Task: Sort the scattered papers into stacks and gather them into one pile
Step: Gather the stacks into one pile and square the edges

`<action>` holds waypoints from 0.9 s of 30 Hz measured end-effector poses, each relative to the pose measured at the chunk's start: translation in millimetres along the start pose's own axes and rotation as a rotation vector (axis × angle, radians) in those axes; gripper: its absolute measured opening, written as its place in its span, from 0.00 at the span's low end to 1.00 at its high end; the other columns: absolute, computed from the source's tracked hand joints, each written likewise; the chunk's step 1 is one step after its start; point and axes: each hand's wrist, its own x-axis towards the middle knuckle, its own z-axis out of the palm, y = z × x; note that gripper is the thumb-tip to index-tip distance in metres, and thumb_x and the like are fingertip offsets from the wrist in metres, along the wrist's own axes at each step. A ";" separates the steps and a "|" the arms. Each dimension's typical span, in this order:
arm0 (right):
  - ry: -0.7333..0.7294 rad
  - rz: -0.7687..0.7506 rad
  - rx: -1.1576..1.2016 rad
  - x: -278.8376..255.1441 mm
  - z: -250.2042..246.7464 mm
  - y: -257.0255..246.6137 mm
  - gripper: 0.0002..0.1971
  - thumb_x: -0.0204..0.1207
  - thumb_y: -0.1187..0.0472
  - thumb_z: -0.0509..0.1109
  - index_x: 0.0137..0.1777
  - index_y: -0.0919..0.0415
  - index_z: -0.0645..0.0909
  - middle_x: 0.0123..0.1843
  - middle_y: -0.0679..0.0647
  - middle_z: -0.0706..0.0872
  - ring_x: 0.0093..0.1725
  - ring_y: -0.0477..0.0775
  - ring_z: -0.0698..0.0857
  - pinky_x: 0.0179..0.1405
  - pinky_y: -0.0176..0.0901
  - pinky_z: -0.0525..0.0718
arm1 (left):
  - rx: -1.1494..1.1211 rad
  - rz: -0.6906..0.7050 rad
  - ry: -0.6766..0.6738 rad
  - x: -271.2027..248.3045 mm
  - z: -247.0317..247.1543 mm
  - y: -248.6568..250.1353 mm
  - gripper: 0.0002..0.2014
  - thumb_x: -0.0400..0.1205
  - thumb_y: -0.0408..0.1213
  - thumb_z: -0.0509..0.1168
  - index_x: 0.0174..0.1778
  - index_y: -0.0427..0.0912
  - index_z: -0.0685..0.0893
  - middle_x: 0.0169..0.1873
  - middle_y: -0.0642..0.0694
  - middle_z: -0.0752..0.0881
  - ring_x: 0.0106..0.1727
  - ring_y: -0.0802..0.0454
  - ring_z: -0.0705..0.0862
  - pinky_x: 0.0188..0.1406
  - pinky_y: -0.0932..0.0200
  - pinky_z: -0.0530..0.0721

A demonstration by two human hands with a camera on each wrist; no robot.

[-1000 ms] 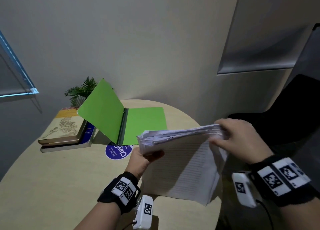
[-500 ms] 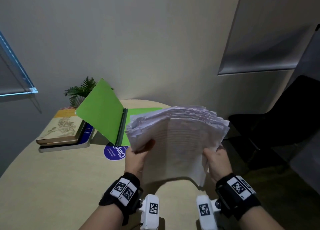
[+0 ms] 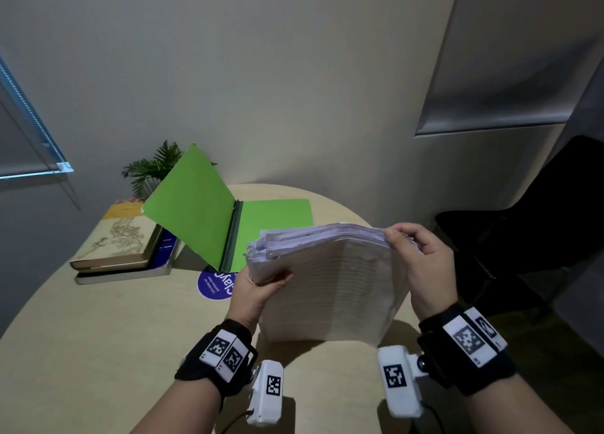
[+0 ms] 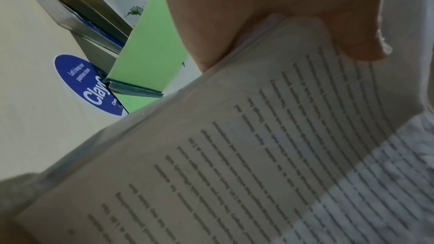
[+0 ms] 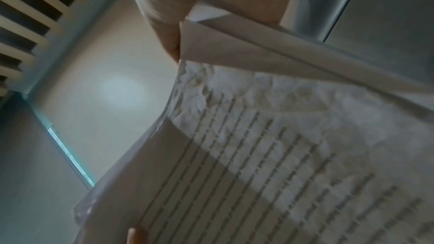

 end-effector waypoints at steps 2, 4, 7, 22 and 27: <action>0.001 0.003 0.002 3.8 -0.9 0.1 0.07 0.75 0.67 0.71 0.36 0.58 0.84 0.37 0.53 0.85 0.36 0.40 0.81 0.38 0.28 0.79 | -0.005 0.020 -0.006 -0.5 1.8 2.2 0.46 0.36 0.60 0.84 0.49 0.40 0.83 0.35 0.55 0.93 0.39 0.62 0.89 0.40 0.68 0.85; -0.022 0.006 0.067 4.6 -3.9 1.6 0.06 0.76 0.66 0.70 0.40 0.55 0.82 0.42 0.54 0.86 0.41 0.45 0.84 0.42 0.34 0.82 | -0.015 0.044 0.008 -0.5 3.4 6.2 0.46 0.38 0.60 0.84 0.49 0.40 0.83 0.36 0.55 0.93 0.39 0.62 0.89 0.38 0.68 0.84; -0.143 0.057 0.227 -2.9 -12.2 12.5 0.20 0.66 0.65 0.76 0.56 0.54 0.76 0.54 0.54 0.86 0.50 0.47 0.88 0.46 0.34 0.86 | -0.056 0.061 0.022 0.5 6.9 14.9 0.45 0.40 0.60 0.84 0.50 0.39 0.84 0.36 0.52 0.93 0.39 0.60 0.90 0.37 0.67 0.85; -0.136 0.209 0.113 -13.6 -10.4 47.1 0.15 0.65 0.79 0.75 0.45 0.59 0.85 0.37 0.41 0.92 0.39 0.35 0.89 0.36 0.23 0.83 | 0.239 0.510 0.078 5.1 24.0 50.6 0.01 0.72 0.40 0.65 0.37 0.47 0.80 0.47 0.48 0.85 0.52 0.64 0.82 0.52 0.70 0.78; -0.177 0.201 0.094 -12.2 -10.2 42.9 0.16 0.65 0.78 0.75 0.48 0.59 0.85 0.40 0.46 0.93 0.43 0.39 0.90 0.39 0.25 0.84 | 0.074 0.429 0.075 11.8 18.5 45.6 0.04 0.71 0.40 0.60 0.36 0.44 0.73 0.43 0.55 0.86 0.50 0.54 0.83 0.55 0.58 0.80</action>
